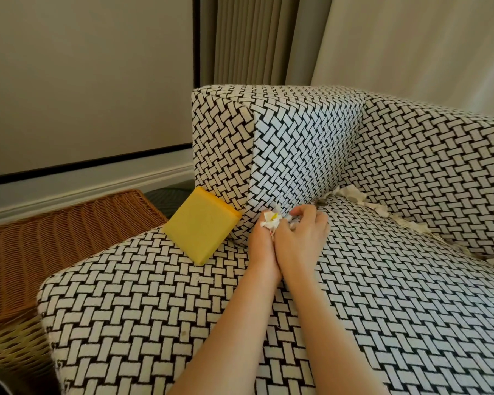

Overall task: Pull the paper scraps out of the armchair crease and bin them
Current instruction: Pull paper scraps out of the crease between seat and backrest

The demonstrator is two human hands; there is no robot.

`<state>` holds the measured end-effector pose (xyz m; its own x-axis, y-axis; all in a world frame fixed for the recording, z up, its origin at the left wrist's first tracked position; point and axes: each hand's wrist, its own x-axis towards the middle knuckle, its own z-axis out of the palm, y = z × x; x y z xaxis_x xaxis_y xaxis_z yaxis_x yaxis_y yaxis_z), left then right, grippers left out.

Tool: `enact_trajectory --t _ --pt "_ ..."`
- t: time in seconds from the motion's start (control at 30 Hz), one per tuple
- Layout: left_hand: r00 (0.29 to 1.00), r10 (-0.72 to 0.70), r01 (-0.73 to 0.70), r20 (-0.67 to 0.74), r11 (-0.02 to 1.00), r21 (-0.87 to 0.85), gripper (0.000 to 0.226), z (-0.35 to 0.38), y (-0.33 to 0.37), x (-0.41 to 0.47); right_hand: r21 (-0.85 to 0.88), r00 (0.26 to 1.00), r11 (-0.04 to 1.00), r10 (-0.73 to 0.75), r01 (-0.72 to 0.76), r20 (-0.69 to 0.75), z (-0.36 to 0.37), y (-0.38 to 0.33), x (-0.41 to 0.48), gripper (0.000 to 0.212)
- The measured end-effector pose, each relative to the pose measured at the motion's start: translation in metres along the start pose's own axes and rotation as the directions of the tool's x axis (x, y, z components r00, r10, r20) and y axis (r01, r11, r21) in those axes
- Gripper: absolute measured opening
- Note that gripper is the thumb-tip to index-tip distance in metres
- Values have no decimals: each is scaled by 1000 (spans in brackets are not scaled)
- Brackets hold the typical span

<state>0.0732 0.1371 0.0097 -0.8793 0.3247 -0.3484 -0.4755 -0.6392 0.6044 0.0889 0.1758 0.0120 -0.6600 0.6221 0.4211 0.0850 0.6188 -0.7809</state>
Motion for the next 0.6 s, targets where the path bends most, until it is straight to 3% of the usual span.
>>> enact_trajectory --t 0.07,0.13,0.2,0.3,0.4,0.53,0.6 --pt "999 9 -10 -54 1000 -2 20 -3 3 -6 63 997 996 -54 58 -49 -1 -4 -6 24" --pt "996 16 -13 -87 999 33 24 -3 6 -12 193 990 976 -84 104 -112 -1 -9 -12 27" --pt "997 12 -7 -80 998 66 26 -4 8 -20 349 989 933 -42 89 -139 -3 -12 -17 30" --pt "994 -25 37 -108 993 108 26 -1 15 -34 514 990 850 139 -113 -13 -7 -16 -24 37" --pt "983 -75 103 -167 981 163 28 1 27 -51 607 946 728 280 -320 162 -11 -24 -31 26" --pt "968 86 -49 -234 986 161 30 -15 46 -60 551 948 781 166 -294 270 -8 -49 -56 32" --pt "974 68 -36 -217 988 150 29 -23 64 -71 544 937 788 114 -289 331 -5 -64 -71 32"
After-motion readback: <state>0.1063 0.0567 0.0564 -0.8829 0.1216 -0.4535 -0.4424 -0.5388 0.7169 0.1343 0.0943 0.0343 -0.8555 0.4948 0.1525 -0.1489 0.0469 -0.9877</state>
